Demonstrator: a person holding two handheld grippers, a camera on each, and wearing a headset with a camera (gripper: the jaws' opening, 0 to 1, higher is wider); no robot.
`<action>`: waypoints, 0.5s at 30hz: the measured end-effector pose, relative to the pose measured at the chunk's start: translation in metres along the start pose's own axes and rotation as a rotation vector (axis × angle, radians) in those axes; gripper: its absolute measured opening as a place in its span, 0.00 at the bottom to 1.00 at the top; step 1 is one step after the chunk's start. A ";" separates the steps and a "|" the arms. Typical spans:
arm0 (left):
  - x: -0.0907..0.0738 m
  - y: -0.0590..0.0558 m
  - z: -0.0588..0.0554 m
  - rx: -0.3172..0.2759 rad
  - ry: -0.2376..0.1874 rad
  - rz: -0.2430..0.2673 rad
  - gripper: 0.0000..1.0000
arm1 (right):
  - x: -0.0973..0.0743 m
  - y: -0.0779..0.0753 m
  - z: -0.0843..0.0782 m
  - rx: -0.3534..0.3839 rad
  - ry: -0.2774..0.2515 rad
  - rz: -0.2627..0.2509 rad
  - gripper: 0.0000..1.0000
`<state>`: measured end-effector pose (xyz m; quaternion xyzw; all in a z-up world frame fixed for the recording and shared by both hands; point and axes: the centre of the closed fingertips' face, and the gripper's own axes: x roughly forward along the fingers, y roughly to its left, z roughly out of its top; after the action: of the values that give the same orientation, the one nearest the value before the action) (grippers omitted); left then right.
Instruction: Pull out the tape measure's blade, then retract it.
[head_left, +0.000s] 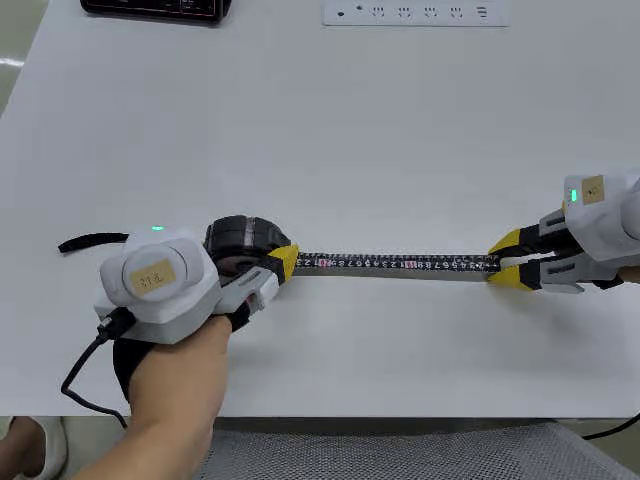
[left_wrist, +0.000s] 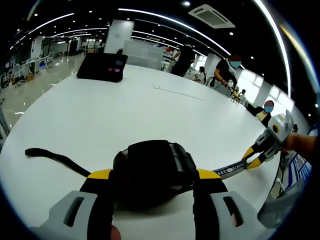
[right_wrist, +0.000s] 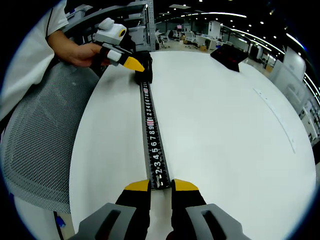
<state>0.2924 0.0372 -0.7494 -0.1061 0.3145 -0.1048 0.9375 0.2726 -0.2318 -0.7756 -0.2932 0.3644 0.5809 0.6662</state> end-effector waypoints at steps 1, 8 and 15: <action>0.000 0.000 0.000 -0.002 -0.001 0.000 0.60 | 0.000 0.000 0.000 -0.002 -0.001 0.000 0.12; 0.000 0.000 0.000 -0.013 -0.008 -0.007 0.60 | 0.000 -0.001 -0.001 0.010 0.003 -0.002 0.12; 0.002 0.001 0.000 -0.024 -0.008 -0.010 0.60 | 0.000 -0.001 -0.001 0.016 0.002 -0.001 0.11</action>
<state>0.2939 0.0377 -0.7507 -0.1194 0.3116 -0.1055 0.9368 0.2732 -0.2328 -0.7761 -0.2889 0.3695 0.5771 0.6685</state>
